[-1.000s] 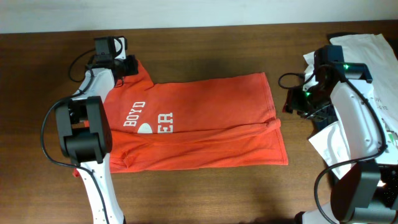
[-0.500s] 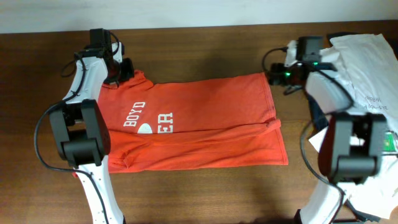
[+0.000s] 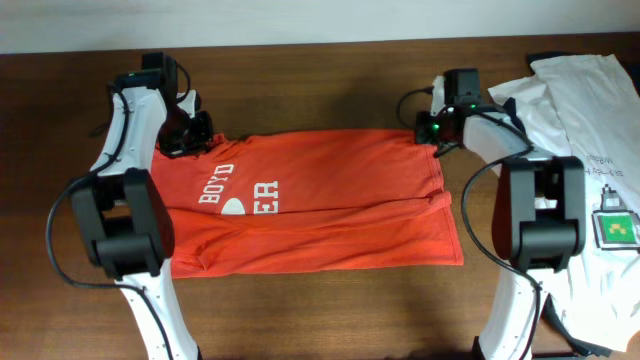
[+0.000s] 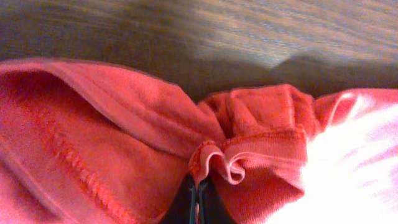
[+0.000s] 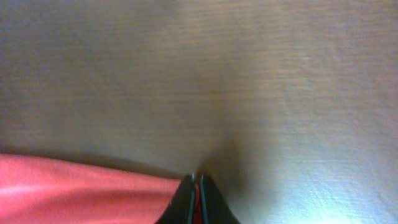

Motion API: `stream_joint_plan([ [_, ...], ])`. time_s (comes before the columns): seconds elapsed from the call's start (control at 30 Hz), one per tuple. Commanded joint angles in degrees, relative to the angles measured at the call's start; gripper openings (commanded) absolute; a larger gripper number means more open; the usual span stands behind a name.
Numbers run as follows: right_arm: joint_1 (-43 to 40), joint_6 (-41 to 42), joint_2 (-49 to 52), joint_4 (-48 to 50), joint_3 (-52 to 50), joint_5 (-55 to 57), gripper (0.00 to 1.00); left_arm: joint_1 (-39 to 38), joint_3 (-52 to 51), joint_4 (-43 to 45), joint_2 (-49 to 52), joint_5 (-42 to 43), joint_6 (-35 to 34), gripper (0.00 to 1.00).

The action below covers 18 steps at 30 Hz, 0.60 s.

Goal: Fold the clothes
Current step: 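Grasp the shirt's top shoulder corners with both grippers, then fold the top half down toward the near edge with both grippers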

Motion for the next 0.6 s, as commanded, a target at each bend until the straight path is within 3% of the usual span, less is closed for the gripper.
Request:
stream_joint_plan([
  [0.0, -2.56, 0.2, -5.14, -8.68, 2.67, 2.84, 0.04, 0.24, 0.46, -4.68, -8.26, -0.11, 0.81, 0.0],
  [0.23, -2.69, 0.2, -13.05, -37.11, 6.82, 2.82, 0.04, 0.92, 0.42, -29.55, -13.44, -1.33, 2.16, 0.0],
  [0.37, -2.69, 0.17, -13.05, -45.11, 6.8, 2.82, 0.04, 0.85, -3.02, -30.01, -16.61, -1.14, 2.73, 0.0],
  [0.57, -2.69, 0.13, -13.05, -55.21, 6.8, 2.86, 0.04, 1.03, -15.61, -30.01, -30.14, -4.7, 2.6, 0.0],
])
